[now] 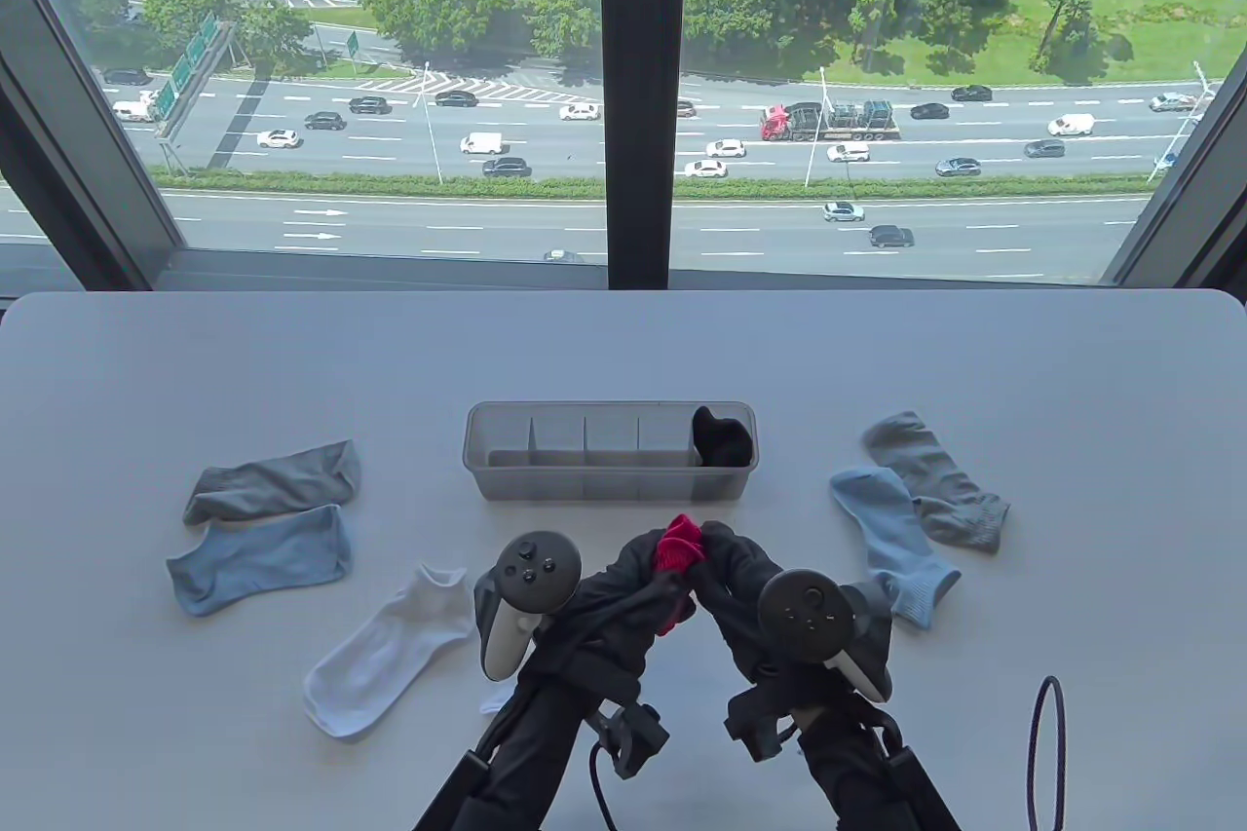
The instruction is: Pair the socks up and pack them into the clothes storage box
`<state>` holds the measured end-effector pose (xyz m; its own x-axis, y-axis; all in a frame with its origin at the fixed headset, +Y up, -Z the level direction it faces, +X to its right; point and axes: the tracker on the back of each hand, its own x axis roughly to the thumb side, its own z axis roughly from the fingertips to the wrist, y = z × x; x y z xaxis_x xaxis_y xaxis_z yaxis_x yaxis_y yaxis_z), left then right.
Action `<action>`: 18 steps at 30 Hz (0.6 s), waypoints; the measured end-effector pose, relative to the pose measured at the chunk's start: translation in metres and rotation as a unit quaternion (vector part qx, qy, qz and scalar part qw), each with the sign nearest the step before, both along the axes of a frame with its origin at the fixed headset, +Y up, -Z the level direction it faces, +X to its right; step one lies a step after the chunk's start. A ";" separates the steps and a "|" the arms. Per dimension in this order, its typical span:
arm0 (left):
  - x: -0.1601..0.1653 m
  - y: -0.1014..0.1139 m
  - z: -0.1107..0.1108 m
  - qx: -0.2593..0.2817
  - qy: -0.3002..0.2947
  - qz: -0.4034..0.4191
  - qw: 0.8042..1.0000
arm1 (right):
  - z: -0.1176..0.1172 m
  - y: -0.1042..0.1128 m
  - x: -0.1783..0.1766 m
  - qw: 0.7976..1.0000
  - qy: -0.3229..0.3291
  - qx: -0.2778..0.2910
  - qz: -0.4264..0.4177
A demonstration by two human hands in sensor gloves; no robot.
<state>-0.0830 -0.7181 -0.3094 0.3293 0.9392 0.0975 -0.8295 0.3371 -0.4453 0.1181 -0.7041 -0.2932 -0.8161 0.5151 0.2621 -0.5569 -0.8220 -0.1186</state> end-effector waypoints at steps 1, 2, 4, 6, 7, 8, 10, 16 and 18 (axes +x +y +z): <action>0.003 0.002 0.001 -0.006 -0.020 0.003 1.000 | -0.001 0.000 0.005 1.000 -0.005 0.003 0.009; 0.004 0.003 0.000 -0.008 -0.028 0.003 1.000 | -0.002 -0.001 0.006 1.000 -0.002 -0.002 0.004; 0.007 0.002 -0.002 -0.019 -0.070 0.016 0.997 | -0.004 -0.004 0.013 0.998 -0.006 -0.025 -0.060; 0.008 -0.001 -0.002 -0.052 -0.099 0.034 0.993 | -0.007 -0.007 0.020 0.990 0.006 -0.065 -0.128; 0.007 -0.003 -0.002 -0.065 -0.089 0.031 0.993 | -0.008 -0.010 0.021 0.985 0.015 -0.075 -0.156; 0.007 -0.002 -0.001 -0.059 -0.055 0.003 0.997 | -0.009 -0.011 0.021 0.979 0.019 -0.092 -0.182; 0.008 0.002 0.003 -0.011 -0.007 -0.077 0.997 | -0.010 -0.011 0.023 0.978 0.004 -0.094 -0.189; 0.010 0.020 0.014 0.231 0.040 -0.191 0.953 | -0.008 -0.006 0.022 0.969 0.006 -0.090 -0.229; 0.012 0.022 0.017 0.240 0.019 -0.154 0.958 | -0.008 -0.006 0.022 0.969 0.005 -0.089 -0.229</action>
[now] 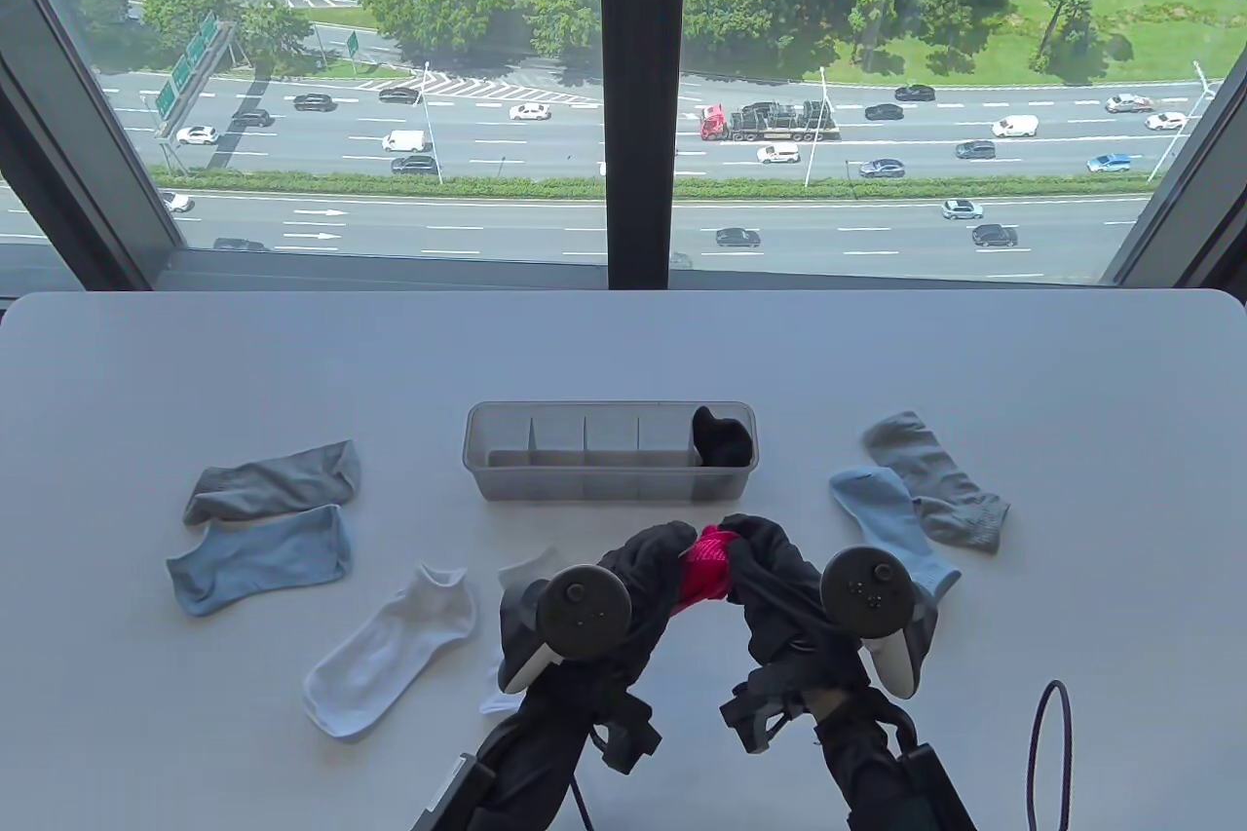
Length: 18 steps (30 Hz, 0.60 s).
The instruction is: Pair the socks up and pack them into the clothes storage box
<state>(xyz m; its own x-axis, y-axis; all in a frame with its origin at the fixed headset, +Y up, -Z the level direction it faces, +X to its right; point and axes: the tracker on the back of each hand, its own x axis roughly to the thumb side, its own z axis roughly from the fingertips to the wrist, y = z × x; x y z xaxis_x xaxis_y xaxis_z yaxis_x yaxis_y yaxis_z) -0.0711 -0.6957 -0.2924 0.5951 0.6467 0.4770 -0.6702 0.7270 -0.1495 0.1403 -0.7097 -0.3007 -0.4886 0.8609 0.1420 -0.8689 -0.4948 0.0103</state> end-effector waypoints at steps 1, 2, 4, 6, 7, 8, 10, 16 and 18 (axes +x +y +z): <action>0.003 0.001 0.000 -0.008 -0.014 -0.003 1.000 | 0.001 0.000 -0.001 1.000 -0.001 0.001 0.002; 0.006 0.000 0.001 -0.012 -0.005 -0.033 0.999 | 0.002 0.001 -0.002 1.000 -0.007 0.002 0.007; 0.012 -0.001 0.000 -0.028 0.015 -0.097 0.995 | 0.002 0.002 -0.005 1.000 0.005 0.007 0.019; 0.017 -0.003 -0.002 -0.071 0.016 -0.151 0.986 | 0.003 0.001 -0.010 0.999 0.030 0.007 0.022; 0.016 -0.004 -0.003 -0.081 0.025 -0.160 0.983 | 0.003 0.001 -0.013 0.999 0.045 0.008 0.024; 0.014 -0.004 -0.003 -0.075 0.034 -0.158 0.984 | 0.003 0.001 -0.015 0.998 0.056 0.007 0.023; 0.005 -0.001 -0.006 -0.061 0.054 -0.096 0.992 | 0.003 0.002 -0.016 0.997 0.082 0.002 -0.003; -0.015 -0.002 -0.011 -0.085 0.056 0.075 0.992 | -0.002 -0.008 -0.015 0.983 0.169 -0.047 -0.047; -0.018 -0.007 -0.011 -0.106 0.050 0.074 0.990 | -0.002 -0.007 -0.017 0.981 0.170 -0.050 -0.074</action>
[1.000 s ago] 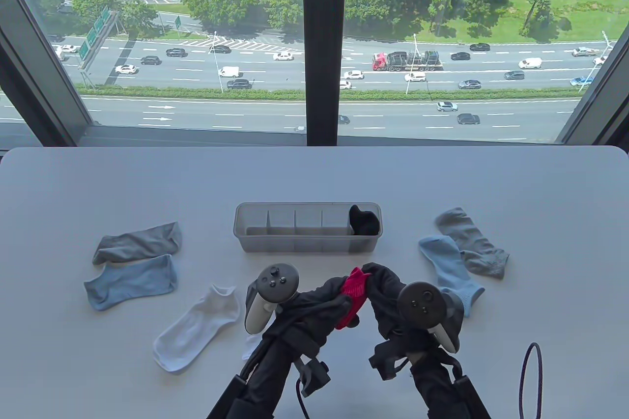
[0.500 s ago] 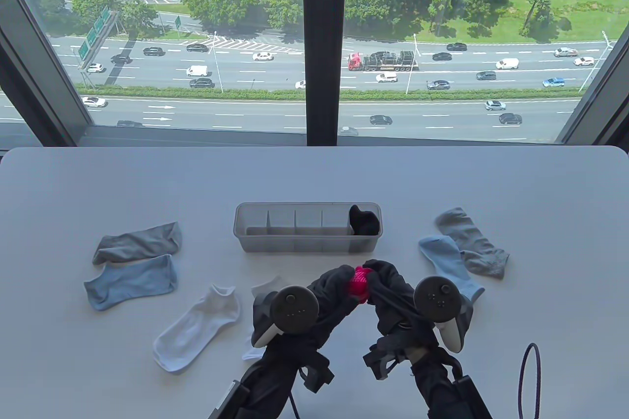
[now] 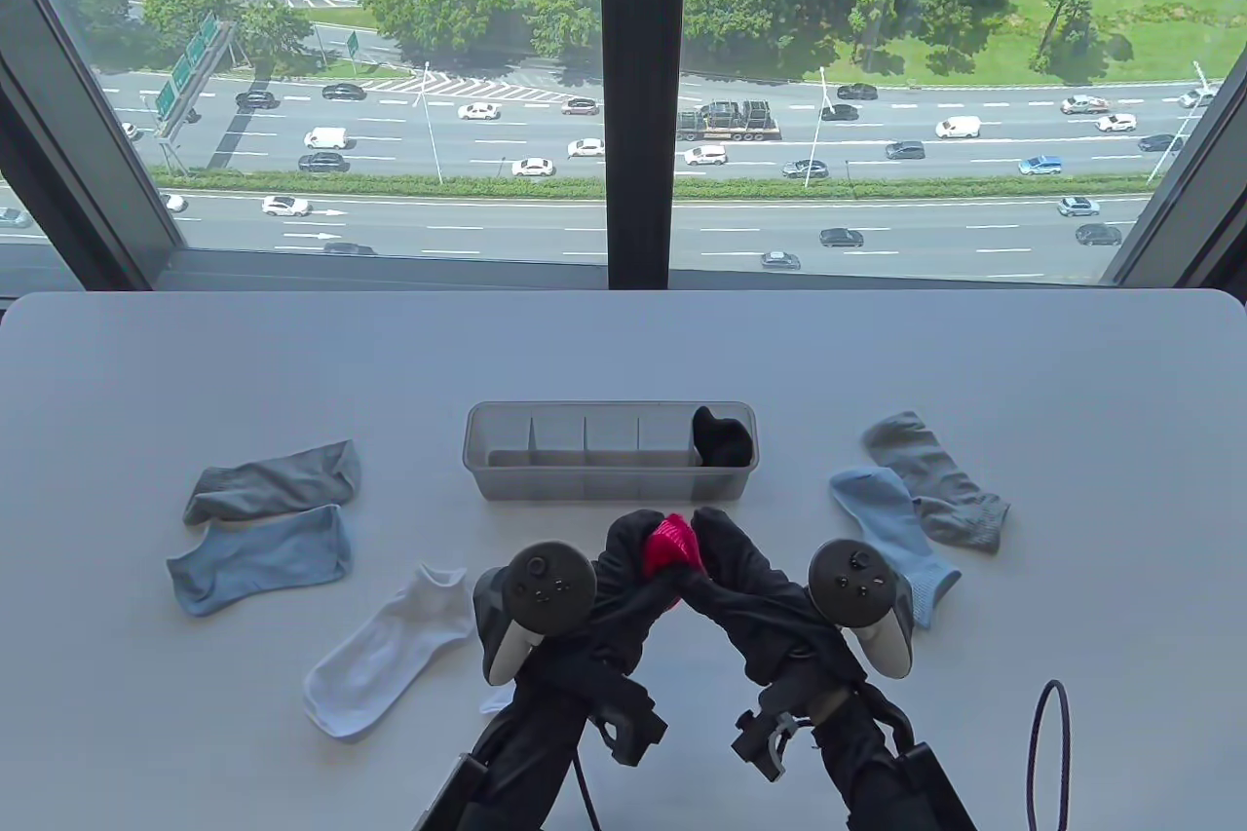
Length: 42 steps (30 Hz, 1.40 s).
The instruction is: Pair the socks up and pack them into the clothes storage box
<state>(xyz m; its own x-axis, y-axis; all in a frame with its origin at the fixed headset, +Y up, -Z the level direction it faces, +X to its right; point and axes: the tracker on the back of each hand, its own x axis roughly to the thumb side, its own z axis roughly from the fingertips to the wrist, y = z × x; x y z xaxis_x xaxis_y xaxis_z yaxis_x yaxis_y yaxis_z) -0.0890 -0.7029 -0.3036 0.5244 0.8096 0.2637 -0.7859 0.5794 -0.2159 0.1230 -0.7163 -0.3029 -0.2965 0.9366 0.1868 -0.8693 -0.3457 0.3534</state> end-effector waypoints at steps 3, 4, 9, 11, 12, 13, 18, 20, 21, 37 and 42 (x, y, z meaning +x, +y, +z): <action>-0.004 0.000 -0.002 -0.013 0.007 -0.003 1.000 | -0.001 0.002 0.003 1.000 -0.015 0.009 0.011; -0.005 0.000 -0.003 -0.016 0.006 -0.003 1.000 | -0.001 0.003 0.005 0.999 -0.026 0.015 0.015; -0.001 0.002 -0.005 -0.039 -0.029 0.045 0.998 | -0.003 0.004 0.018 0.997 -0.077 0.022 0.016; -0.001 0.002 -0.005 -0.034 -0.034 0.039 0.998 | -0.004 0.001 0.024 0.991 -0.105 0.042 0.064; 0.000 0.000 -0.005 -0.039 -0.043 0.035 0.998 | -0.005 -0.001 0.028 0.989 -0.114 0.047 0.086; 0.001 -0.001 -0.004 -0.043 -0.045 0.037 0.997 | -0.006 -0.002 0.030 0.990 -0.107 0.039 0.078; -0.003 0.001 -0.003 -0.028 -0.020 0.082 0.996 | -0.009 -0.004 0.020 0.999 0.033 -0.014 0.038; -0.001 0.001 -0.001 -0.022 -0.018 0.081 0.996 | -0.006 -0.007 0.015 0.998 -0.017 0.003 0.056; 0.001 0.001 -0.002 -0.021 -0.021 0.075 0.997 | -0.005 -0.007 0.013 0.998 -0.045 0.007 0.034; -0.001 -0.002 -0.005 -0.092 -0.078 0.055 0.991 | -0.006 -0.001 0.018 0.995 -0.034 0.042 0.085; 0.001 -0.007 -0.009 -0.102 -0.132 0.073 0.983 | -0.012 -0.014 0.033 0.999 -0.014 -0.011 0.033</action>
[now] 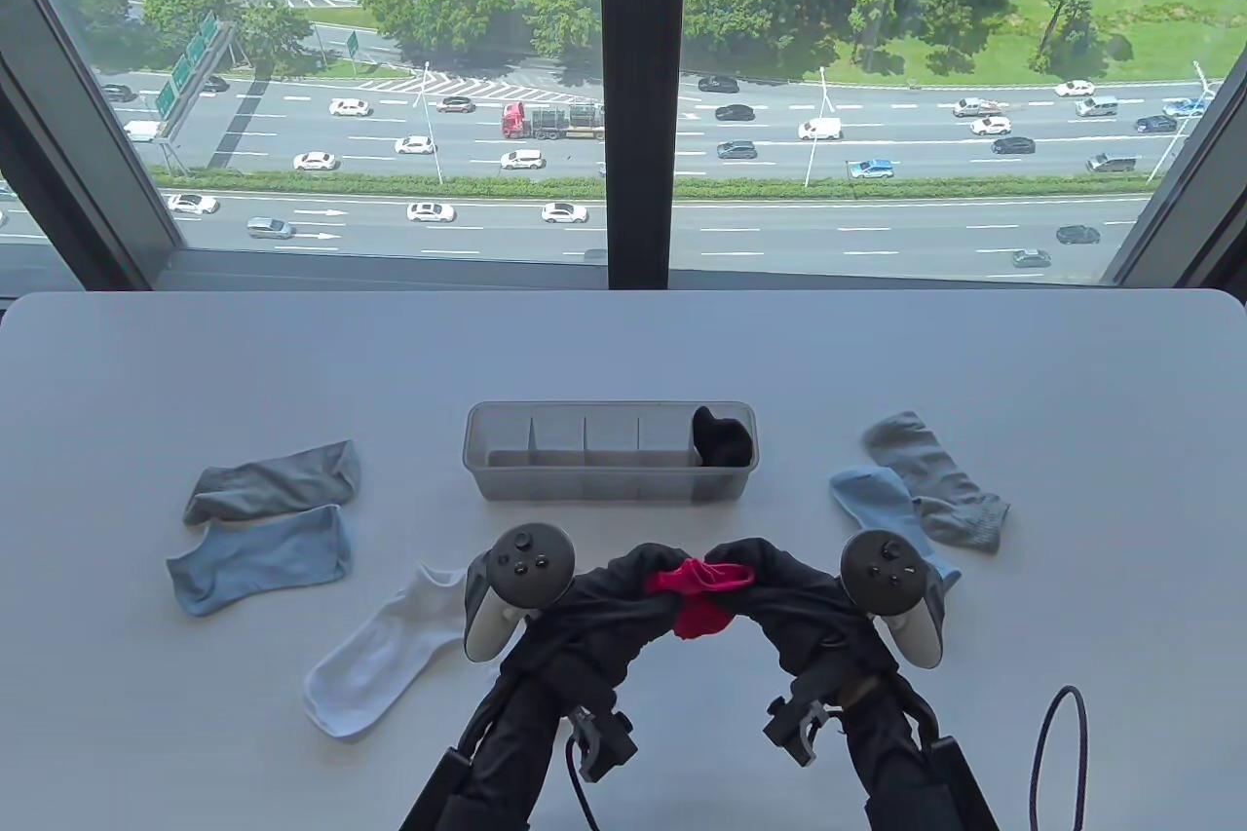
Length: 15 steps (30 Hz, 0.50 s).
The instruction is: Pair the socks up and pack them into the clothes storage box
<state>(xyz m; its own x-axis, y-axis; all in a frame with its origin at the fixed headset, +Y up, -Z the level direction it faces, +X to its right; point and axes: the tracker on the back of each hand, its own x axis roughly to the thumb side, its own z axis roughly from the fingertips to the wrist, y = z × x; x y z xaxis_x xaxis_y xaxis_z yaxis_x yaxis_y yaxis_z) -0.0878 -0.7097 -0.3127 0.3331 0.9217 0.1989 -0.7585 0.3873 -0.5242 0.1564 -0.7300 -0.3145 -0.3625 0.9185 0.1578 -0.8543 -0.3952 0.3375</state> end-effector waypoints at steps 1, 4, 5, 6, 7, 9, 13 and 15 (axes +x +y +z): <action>0.001 -0.001 0.000 -0.009 0.000 -0.013 1.000 | 0.000 0.000 0.000 1.000 -0.005 0.006 0.018; 0.002 0.000 0.003 -0.033 -0.013 -0.060 0.998 | 0.002 0.005 -0.011 0.996 0.027 0.020 0.079; 0.002 -0.001 0.004 -0.026 -0.003 -0.074 0.997 | 0.003 0.006 -0.015 0.994 0.024 0.029 0.101; 0.001 -0.002 0.004 -0.026 0.012 -0.085 0.996 | 0.003 0.005 -0.019 0.992 0.036 0.031 0.118; -0.001 -0.002 0.004 -0.021 0.038 -0.091 0.995 | 0.004 0.005 -0.022 0.990 0.051 0.027 0.126; -0.003 -0.003 0.005 0.008 0.085 -0.082 0.993 | 0.005 0.004 -0.024 0.988 0.058 0.031 0.141; -0.015 -0.004 0.003 -0.015 0.108 0.052 0.993 | 0.001 -0.001 -0.017 0.996 0.063 -0.013 0.058; -0.015 -0.006 0.002 -0.027 0.115 0.064 0.991 | 0.001 0.000 -0.014 0.998 0.041 -0.012 0.047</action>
<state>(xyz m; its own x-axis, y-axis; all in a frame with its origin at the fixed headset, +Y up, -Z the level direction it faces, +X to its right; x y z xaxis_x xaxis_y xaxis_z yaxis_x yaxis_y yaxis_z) -0.1031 -0.7154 -0.3103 0.2440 0.9664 0.0806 -0.9011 0.2567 -0.3496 0.1425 -0.7302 -0.3138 -0.4332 0.8854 0.1685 -0.7833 -0.4623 0.4155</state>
